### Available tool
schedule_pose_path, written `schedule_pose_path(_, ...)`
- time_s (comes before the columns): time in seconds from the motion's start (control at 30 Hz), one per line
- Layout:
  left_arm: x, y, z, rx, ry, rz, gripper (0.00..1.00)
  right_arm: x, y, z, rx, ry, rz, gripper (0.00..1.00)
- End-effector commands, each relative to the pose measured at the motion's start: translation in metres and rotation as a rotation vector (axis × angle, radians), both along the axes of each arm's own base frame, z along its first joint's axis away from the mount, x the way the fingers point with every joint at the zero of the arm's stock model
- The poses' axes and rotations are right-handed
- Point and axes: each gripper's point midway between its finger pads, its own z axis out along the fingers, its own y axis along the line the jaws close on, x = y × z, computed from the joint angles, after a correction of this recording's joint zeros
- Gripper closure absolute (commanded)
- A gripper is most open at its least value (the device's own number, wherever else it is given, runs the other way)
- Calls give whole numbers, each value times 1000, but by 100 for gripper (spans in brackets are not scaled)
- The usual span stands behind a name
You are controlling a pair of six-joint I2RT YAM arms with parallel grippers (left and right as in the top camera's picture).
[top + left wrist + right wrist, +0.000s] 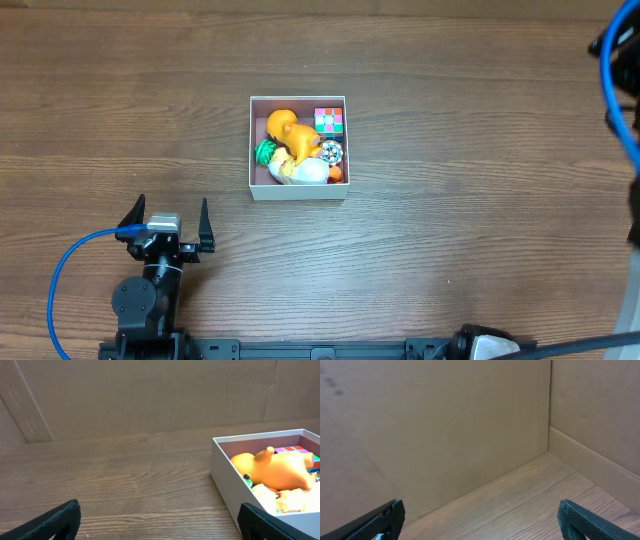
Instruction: Pack container
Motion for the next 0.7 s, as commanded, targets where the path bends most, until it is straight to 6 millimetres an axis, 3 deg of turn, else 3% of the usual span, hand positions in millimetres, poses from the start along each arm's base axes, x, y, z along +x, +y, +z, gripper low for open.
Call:
schedule_pose_path(0.0, 0, 3, 0, -8, -5, 15, 0, -27, 15, -3, -11, -41, 53, 0)
schedule_pose_path(0.4, 0, 3, 0, -8, -5, 15, 0, -128, 38, 15, -34, -291, 88, 0)
schedule_pose_path(0.67, 0, 3, 0, -8, -5, 15, 0, -168, 45, 23, 69, -440, 85, 0)
